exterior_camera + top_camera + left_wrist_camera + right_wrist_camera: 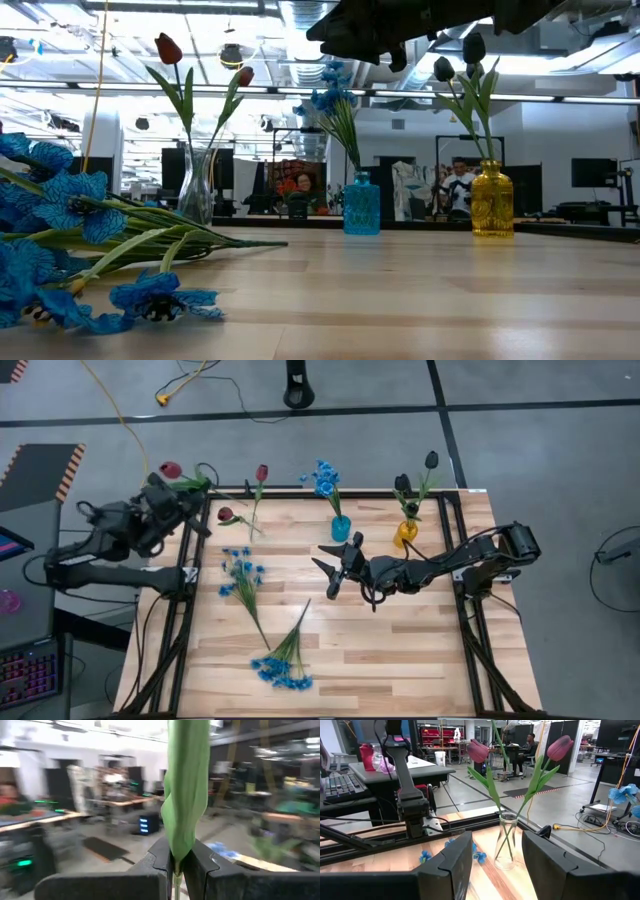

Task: Sort flowers into vase by color
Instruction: Put the red flower into the transparent vase, then put the bottom blue flowers into the blue vase

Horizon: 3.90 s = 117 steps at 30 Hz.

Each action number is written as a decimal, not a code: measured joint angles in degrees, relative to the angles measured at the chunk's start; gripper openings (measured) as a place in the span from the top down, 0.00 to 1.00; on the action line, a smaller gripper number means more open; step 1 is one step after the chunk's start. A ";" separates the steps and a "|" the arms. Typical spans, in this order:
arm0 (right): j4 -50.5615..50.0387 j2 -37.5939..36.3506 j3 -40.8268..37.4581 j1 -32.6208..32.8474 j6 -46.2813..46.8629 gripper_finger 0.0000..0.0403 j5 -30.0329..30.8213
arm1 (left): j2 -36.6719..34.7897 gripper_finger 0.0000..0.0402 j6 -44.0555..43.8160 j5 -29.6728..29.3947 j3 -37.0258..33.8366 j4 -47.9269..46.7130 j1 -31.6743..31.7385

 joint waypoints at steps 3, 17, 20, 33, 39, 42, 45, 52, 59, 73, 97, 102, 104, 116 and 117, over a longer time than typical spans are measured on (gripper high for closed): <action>-0.01 0.00 0.00 0.00 0.00 0.51 0.00 | 3.39 0.96 -2.40 7.89 1.02 -2.13 4.37; -0.43 0.00 0.00 -0.49 0.00 0.51 -0.07 | 17.21 0.96 -2.05 34.75 15.93 -17.96 29.67; -1.90 0.00 0.00 -1.09 0.58 0.51 -0.09 | 17.89 0.96 -1.62 40.29 16.41 -20.31 35.87; -6.46 0.00 -0.02 -3.02 5.11 0.51 -0.24 | 27.25 0.96 -0.72 62.21 16.40 -25.46 48.32; -6.63 0.00 -0.02 -2.99 5.08 0.51 -0.27 | 29.80 0.96 1.43 62.17 16.40 -27.73 48.29; -6.92 0.00 -0.02 -2.99 4.94 0.51 -0.31 | 30.74 0.96 1.44 62.10 16.38 -28.22 48.29; -6.98 0.00 -0.02 -3.02 4.94 0.51 -0.31 | 31.37 0.96 1.44 61.68 16.38 -28.18 48.29; -6.98 0.00 -0.02 -3.02 4.94 0.51 -0.31 | 31.40 0.96 1.23 58.16 16.36 -28.32 48.12; -6.96 0.00 -0.02 -3.02 4.94 0.51 -0.31 | 31.40 0.95 0.31 58.25 16.36 -28.26 48.12; -6.92 0.00 -0.02 -2.99 4.94 0.51 -0.30 | 31.25 0.72 -0.23 58.15 16.36 -28.29 48.12; -7.42 0.00 -0.02 -2.99 -2.81 0.51 -22.44 | 15.08 0.60 5.04 55.69 16.36 -32.03 48.12; -13.28 0.00 2.58 -2.98 -3.14 0.51 -32.70 | 12.05 0.60 4.14 56.65 16.36 -36.84 48.11; -19.74 0.01 5.53 -2.76 -3.97 0.51 -34.23 | 11.33 0.60 3.23 56.73 16.36 -38.12 47.96; -50.18 10.72 25.78 0.61 -12.13 0.51 -37.99 | 10.69 0.60 1.17 56.75 16.36 -39.56 44.72; -50.55 12.16 27.11 0.59 -12.27 0.51 -38.03 | 10.73 0.60 1.17 56.75 16.36 -39.54 44.48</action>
